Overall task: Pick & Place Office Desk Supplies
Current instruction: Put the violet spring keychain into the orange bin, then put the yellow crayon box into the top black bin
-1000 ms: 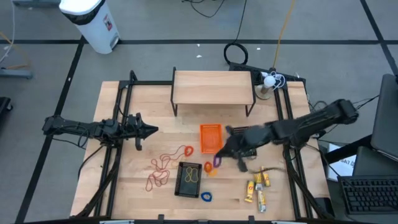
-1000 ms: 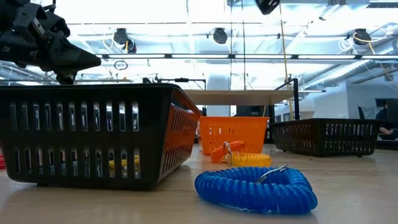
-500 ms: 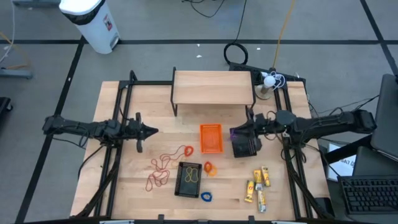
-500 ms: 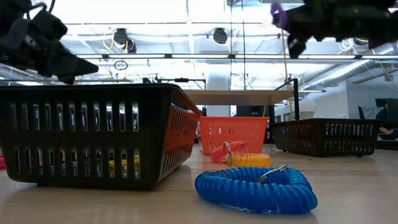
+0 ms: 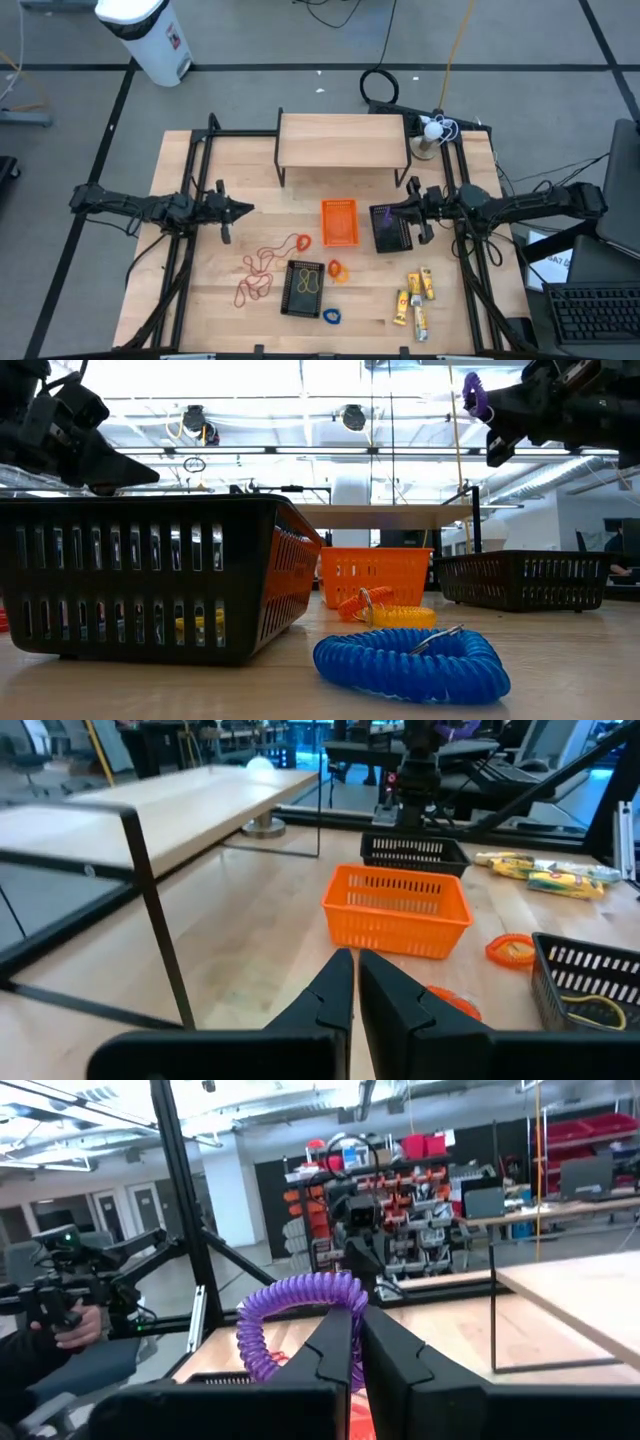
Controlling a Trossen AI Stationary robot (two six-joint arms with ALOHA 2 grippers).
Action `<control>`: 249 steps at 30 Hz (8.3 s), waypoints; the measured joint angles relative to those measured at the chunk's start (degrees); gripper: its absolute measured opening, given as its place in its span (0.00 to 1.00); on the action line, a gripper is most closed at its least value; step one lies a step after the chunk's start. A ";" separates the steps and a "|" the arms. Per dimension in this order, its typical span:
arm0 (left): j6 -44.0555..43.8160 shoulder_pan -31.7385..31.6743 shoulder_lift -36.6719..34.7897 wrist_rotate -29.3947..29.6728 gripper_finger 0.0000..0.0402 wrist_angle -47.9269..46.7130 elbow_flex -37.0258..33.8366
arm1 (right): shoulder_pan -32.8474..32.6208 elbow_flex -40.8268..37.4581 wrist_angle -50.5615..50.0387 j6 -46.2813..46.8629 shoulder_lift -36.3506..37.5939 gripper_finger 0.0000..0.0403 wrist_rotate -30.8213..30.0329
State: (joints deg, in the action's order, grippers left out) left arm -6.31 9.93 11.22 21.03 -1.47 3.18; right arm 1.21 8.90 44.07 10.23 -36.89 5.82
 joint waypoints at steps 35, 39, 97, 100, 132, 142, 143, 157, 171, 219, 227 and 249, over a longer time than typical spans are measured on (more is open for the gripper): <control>-1.77 0.00 0.02 -0.05 0.06 -0.49 0.00 | -0.22 21.86 -23.86 -4.06 -19.01 0.01 -4.42; -1.83 0.00 0.02 -0.12 0.06 -0.49 0.00 | -0.22 26.69 -26.59 -4.06 -30.04 0.01 -4.46; -6.63 0.02 0.00 -0.10 0.06 -2.34 0.02 | -4.15 39.46 -32.40 -10.14 -31.46 0.29 -1.61; -6.10 0.02 0.00 -0.10 0.06 -2.40 0.02 | -5.48 38.29 -29.74 -9.79 -26.02 0.22 -1.47; -5.88 0.00 0.02 -0.10 0.06 -2.54 0.02 | -7.17 12.71 -36.67 -7.71 22.00 0.00 -14.73; -5.88 0.00 0.00 -0.08 0.06 -2.54 0.02 | -7.17 10.94 -47.68 -5.54 28.48 0.00 -16.49; -5.88 0.02 0.00 -0.03 0.06 -2.54 0.02 | -7.17 10.94 -47.98 -5.07 28.62 0.00 -16.46; -5.88 0.01 0.02 -0.02 0.06 -2.54 0.02 | -7.17 3.18 -45.44 1.18 28.77 0.00 -16.33; -5.57 0.01 0.01 -0.03 0.06 -2.55 0.02 | -7.17 1.63 -39.83 -3.75 28.73 0.00 -14.84; -5.99 0.02 0.01 -1.51 0.06 -2.61 0.00 | -41.82 45.47 -102.57 70.94 -34.10 0.21 -7.04; -4.48 0.00 0.02 -1.56 0.06 -2.54 0.00 | -43.12 45.47 -100.36 78.89 -40.53 0.52 -5.70; -2.42 0.01 0.02 -1.61 0.06 -1.86 -0.09 | -47.28 40.76 -93.97 91.68 -50.70 0.62 -1.29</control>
State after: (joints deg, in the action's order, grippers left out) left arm -8.73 9.94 11.25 19.42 -3.33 3.09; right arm -46.06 49.66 -49.89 101.91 -87.59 4.54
